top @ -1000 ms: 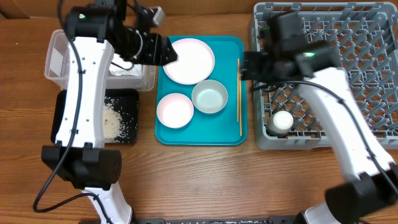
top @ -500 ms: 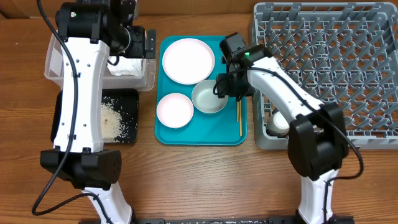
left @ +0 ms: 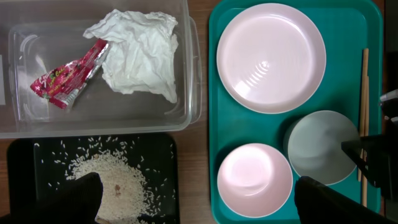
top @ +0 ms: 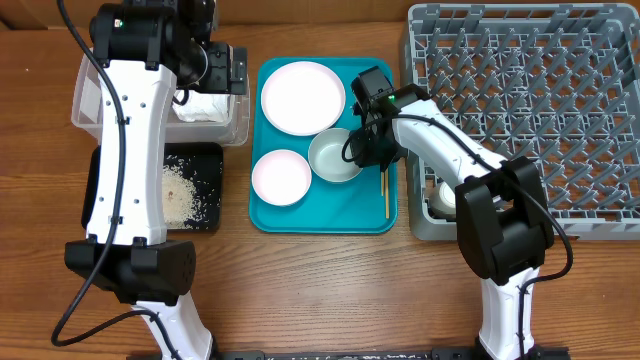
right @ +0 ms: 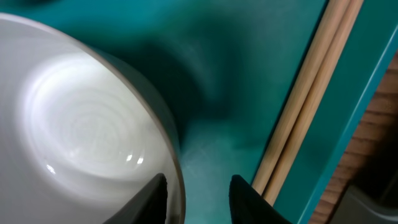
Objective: Sort waste into correct bins and load items into the dishwasher
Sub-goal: 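Grasp the grey bowl with the right gripper and lift toward the rack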
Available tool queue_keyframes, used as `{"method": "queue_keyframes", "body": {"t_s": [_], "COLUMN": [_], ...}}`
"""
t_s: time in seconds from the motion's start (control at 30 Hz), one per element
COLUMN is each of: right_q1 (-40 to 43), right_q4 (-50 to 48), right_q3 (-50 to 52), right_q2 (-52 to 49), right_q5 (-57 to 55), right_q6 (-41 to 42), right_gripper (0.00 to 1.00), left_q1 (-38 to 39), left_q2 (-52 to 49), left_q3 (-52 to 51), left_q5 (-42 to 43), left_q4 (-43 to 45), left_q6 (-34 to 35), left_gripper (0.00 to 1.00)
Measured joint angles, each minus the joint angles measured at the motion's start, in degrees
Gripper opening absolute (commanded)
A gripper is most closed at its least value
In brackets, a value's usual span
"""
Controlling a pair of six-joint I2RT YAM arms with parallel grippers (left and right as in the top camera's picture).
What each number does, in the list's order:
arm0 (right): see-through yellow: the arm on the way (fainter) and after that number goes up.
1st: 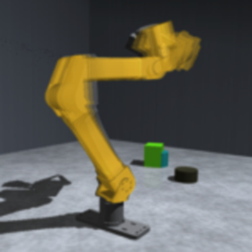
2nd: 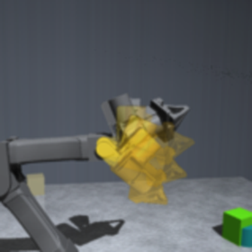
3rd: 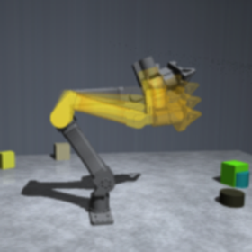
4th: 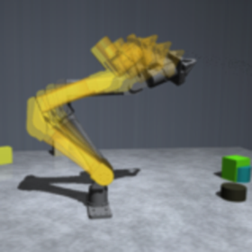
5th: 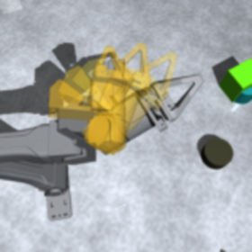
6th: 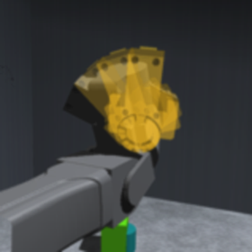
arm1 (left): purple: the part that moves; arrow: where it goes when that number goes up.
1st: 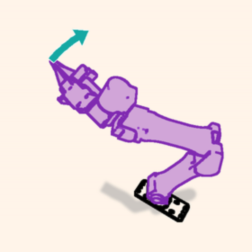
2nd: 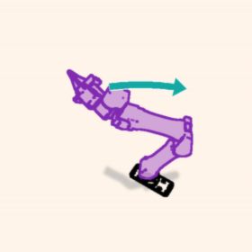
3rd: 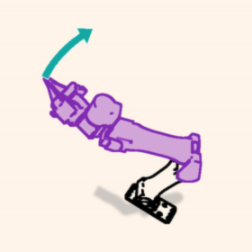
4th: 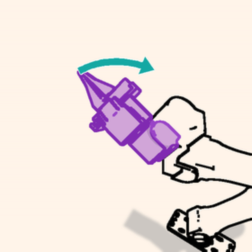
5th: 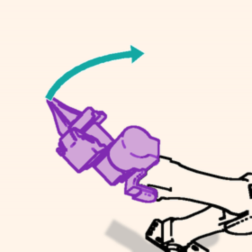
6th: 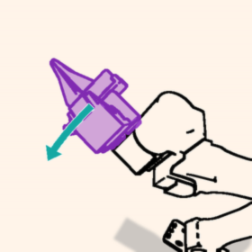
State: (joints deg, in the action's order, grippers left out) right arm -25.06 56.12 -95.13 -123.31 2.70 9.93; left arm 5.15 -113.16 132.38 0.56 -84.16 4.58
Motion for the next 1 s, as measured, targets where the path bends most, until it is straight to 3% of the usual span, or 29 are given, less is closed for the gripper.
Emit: {"method": "queue_keyframes", "body": {"t_s": [0.07, 0.13, 0.4, 0.7, 1.0], "right_q1": [0.00, 0.00, 0.00, 0.68, 6.01], "right_q4": [-0.13, -0.37, 3.85, 10.54, -4.72], "right_q3": [0.02, 0.02, -2.27, -19.02, -24.00], "right_q2": [0.00, 0.00, 0.02, 3.72, 12.79], "right_q5": [-0.02, -0.07, -1.57, -11.96, -40.11], "right_q6": [-0.70, -1.07, -0.98, 1.03, 3.67], "right_gripper": [0.12, 0.04, 0.04, 0.04, 0.04], "left_q1": [0.00, 0.00, 0.00, 0.00, 0.00], "left_q2": [0.00, 0.00, 0.00, 0.00, 0.00], "left_q3": [0.00, 0.00, 0.00, 0.00, 0.00], "left_q5": [0.00, -0.02, -0.04, -0.24, -0.42], "left_q4": [0.00, 0.00, 0.00, 0.04, 0.04], "left_q6": [0.00, 0.00, 0.00, 0.00, 0.00], "left_gripper": [1.00, 1.00, 1.00, 1.00, 1.00]}}
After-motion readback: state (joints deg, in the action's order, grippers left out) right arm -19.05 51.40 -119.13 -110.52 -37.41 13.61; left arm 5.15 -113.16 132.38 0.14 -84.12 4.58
